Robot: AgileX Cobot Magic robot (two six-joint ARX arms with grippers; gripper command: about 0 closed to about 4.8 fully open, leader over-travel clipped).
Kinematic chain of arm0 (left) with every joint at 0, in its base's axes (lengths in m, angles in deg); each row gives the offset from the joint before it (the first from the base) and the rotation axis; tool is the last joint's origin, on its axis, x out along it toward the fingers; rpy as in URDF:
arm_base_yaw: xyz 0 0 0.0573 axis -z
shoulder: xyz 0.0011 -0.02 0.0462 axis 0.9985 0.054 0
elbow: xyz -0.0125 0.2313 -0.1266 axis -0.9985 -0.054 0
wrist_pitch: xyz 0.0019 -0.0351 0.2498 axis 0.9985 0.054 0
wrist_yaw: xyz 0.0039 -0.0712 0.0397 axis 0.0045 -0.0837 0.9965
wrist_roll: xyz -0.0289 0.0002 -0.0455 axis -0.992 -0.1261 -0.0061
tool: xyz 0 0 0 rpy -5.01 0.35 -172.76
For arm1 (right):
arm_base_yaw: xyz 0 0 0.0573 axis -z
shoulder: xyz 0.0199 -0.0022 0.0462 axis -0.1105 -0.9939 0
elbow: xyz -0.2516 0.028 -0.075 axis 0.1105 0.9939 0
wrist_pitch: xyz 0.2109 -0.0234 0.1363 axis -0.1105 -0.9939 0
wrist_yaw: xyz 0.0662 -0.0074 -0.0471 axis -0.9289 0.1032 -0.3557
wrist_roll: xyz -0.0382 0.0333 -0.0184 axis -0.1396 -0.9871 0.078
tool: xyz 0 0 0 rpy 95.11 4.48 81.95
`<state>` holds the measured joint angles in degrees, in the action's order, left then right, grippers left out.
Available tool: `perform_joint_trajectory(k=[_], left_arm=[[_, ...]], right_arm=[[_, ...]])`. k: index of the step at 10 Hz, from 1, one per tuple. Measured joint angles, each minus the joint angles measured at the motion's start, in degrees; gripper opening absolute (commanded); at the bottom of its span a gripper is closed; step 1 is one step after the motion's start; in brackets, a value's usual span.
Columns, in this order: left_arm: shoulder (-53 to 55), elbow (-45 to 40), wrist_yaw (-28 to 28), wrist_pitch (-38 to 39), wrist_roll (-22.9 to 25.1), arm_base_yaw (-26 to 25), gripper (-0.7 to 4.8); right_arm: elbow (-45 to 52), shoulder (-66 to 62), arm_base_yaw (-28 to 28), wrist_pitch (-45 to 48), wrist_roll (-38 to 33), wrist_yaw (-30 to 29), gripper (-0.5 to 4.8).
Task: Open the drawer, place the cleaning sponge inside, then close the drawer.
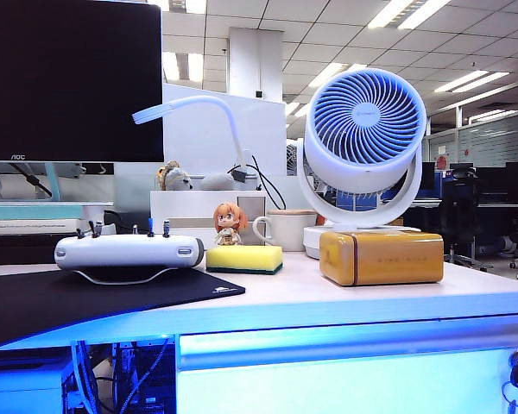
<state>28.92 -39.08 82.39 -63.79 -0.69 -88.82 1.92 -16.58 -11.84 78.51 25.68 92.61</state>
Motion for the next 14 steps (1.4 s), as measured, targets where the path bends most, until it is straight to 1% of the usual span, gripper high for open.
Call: perform_joint_trajectory(k=[4, 5, 6, 7, 8, 9, 10, 11, 12, 13, 14], left_arm=[[0.0, 0.0, 0.0, 0.0, 0.02, 0.0, -0.06], [0.07, 4.83, 2.89, -1.31, -1.88, 0.02, -0.06], [0.17, 7.21, 4.61, -2.64, -2.89, 0.0, -0.06], [4.37, 16.5, 8.83, -3.96, -3.93, 0.0, -0.06], [16.63, 31.17, 9.68, -3.17, -3.89, 0.0, -0.06], [31.39, 48.61, 8.07, -0.26, -3.87, -0.02, -0.06], [36.59, 55.17, 6.43, 2.6, -3.8, 0.0, -0.06], [44.89, 66.36, -1.77, 10.43, -3.76, -0.02, -0.06], [48.37, 71.23, -8.55, 15.3, -3.69, 0.02, -0.06], [51.04, 74.64, -13.03, 17.94, -3.67, 0.72, -0.06], [52.74, 76.28, -14.86, 19.67, -3.69, 2.51, -0.06]], right_arm=[[0.0, 0.0, 0.0, 0.0, 0.0, 0.0, -0.06], [-2.82, -0.15, -0.02, 2.78, -5.31, 0.63, -0.06], [-5.22, -0.13, -0.02, 2.89, -5.97, 1.14, -0.06], [-11.04, -0.9, -0.02, 4.55, -6.49, 2.08, -0.06], [-20.55, -7.69, -0.02, 1.66, -6.51, 3.08, -0.05], [-30.32, -17.22, -0.07, 1.22, -6.51, 3.06, -0.06], [-33.33, -20.87, -0.04, 1.4, -6.54, 3.04, -0.05], [-38.47, -27.39, -0.04, 1.62, -7.5, 2.1, -0.06], [-40.63, -31.08, -0.07, 1.53, -9.68, -0.52, -0.06], [-42.56, -34.42, -0.07, 1.6, -12.44, -3.45, -0.06], [-43.52, -36.92, -0.07, 1.6, -14.73, -6.05, -0.06]])
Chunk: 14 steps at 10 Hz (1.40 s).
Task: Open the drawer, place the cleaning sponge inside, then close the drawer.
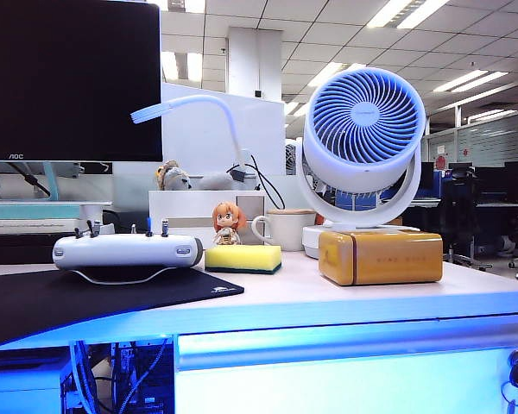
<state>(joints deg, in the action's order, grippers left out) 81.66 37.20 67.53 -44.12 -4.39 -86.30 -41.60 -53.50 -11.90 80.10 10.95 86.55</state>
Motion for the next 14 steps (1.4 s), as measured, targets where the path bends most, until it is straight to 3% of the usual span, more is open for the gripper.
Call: perform_joint_trajectory(k=[2, 4, 7, 9, 11, 14], left_arm=[[2.73, 0.5, -0.26, 5.22, 2.84, 10.38, -0.06], [3.8, 0.52, 8.09, 8.39, 4.55, 20.17, -0.06], [3.78, 0.52, 8.04, 8.37, 3.91, 20.39, -0.06], [3.87, 0.52, 8.39, 8.37, 6.25, 20.31, -0.06], [3.89, 0.52, 8.46, 8.37, 6.16, 20.33, -0.06], [3.91, 0.52, 8.46, 8.37, 6.16, 20.31, -0.06]], right_arm=[[-0.83, -7.19, 0.0, 1.31, -8.26, -8.79, -0.06], [-0.92, -14.8, 0.07, 1.79, -15.34, -15.93, -0.05], [1.14, -18.49, 0.22, 2.91, -20.31, -20.28, -0.05], [7.5, -23.71, 4.92, 11.54, -30.71, -28.02, -0.05], [9.79, -26.95, 9.55, 13.73, -31.61, -34.64, -0.05], [13.55, -31.04, 11.85, 20.11, -31.61, -38.84, -0.05]])
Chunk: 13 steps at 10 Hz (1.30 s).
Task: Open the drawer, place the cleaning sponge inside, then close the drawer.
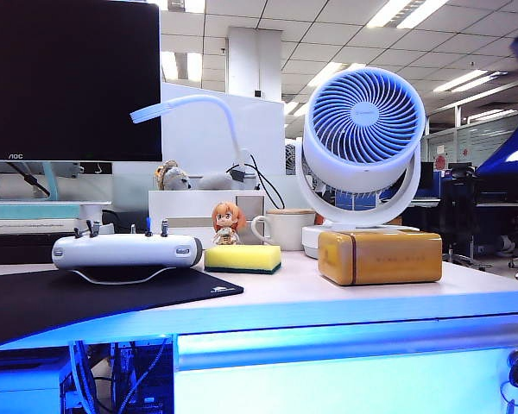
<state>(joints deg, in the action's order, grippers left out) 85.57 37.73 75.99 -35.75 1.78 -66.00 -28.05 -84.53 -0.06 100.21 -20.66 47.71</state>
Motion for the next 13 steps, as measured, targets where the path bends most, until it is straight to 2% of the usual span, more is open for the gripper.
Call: perform_joint_trajectory(k=[4, 6, 8, 9, 11, 13], left_arm=[[0.11, 0.0, -0.15, -0.2, 0.0, 0.0, -0.06], [0.15, 0.02, -0.17, -0.2, 0.0, 0.0, -0.06], [0.15, 0.02, -0.2, -0.17, 0.04, 0.02, -0.06], [0.15, 0.02, -0.2, -0.2, 0.04, 0.0, -0.06], [0.15, 0.02, -0.17, -0.17, 0.04, 0.0, -0.06], [0.15, 0.02, -0.2, -0.17, 0.04, 0.02, -0.06]], right_arm=[[6.45, -10.25, 0.48, 13.49, -0.24, -3.06, -0.05], [6.38, -17.66, 0.94, 15.58, -0.76, -5.09, -0.04], [6.43, -25.4, 2.32, 21.35, -1.09, -10.34, -0.04], [6.43, -28.92, 3.52, 29.29, -1.11, -13.88, -0.04], [6.4, -31.82, 6.67, 38.18, -1.11, -19.52, -0.04], [6.51, -31.82, 10.78, 39.54, -1.07, -21.18, -0.04]])
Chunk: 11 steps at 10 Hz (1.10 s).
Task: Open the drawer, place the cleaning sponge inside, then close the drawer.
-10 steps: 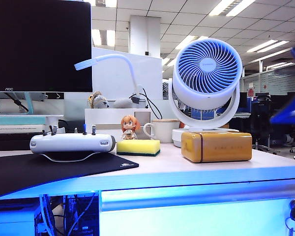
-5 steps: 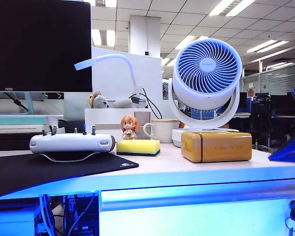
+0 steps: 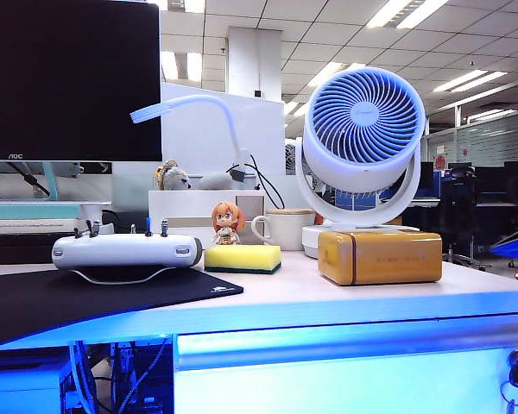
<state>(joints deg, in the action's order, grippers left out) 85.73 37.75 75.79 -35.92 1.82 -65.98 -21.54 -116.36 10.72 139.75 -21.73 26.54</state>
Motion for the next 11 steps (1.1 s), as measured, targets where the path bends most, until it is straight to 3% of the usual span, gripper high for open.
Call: perform_joint_trajectory(k=[2, 3, 4, 5, 6, 11], left_arm=[[0.0, 0.0, 0.0, -0.02, 0.02, 0.0, -0.06], [0.0, 0.0, 0.0, -0.02, 0.02, 0.0, -0.06], [0.02, 0.0, 0.02, -0.02, 0.02, -0.02, -0.06], [0.02, 0.0, 0.0, -0.02, 0.02, 0.0, -0.06], [0.02, 0.0, 0.0, -0.02, 0.02, 0.0, -0.06], [0.02, 0.0, 0.0, 0.0, 1.25, 0.0, -0.06]], right_arm=[[0.98, 0.0, 5.25, 0.52, 1.42, -2.45, -0.04], [1.99, -0.79, 7.58, 0.9, 4.15, -6.71, 0.17], [2.12, -2.51, 7.56, 0.7, 4.26, -7.08, 0.61], [2.1, -3.08, 7.56, 0.79, 4.26, -7.02, 4.36], [2.1, -3.93, 7.56, 0.77, 4.24, -6.8, 4.79], [2.05, -7.15, 7.56, 2.12, 2.23, -5.79, 4.79]])
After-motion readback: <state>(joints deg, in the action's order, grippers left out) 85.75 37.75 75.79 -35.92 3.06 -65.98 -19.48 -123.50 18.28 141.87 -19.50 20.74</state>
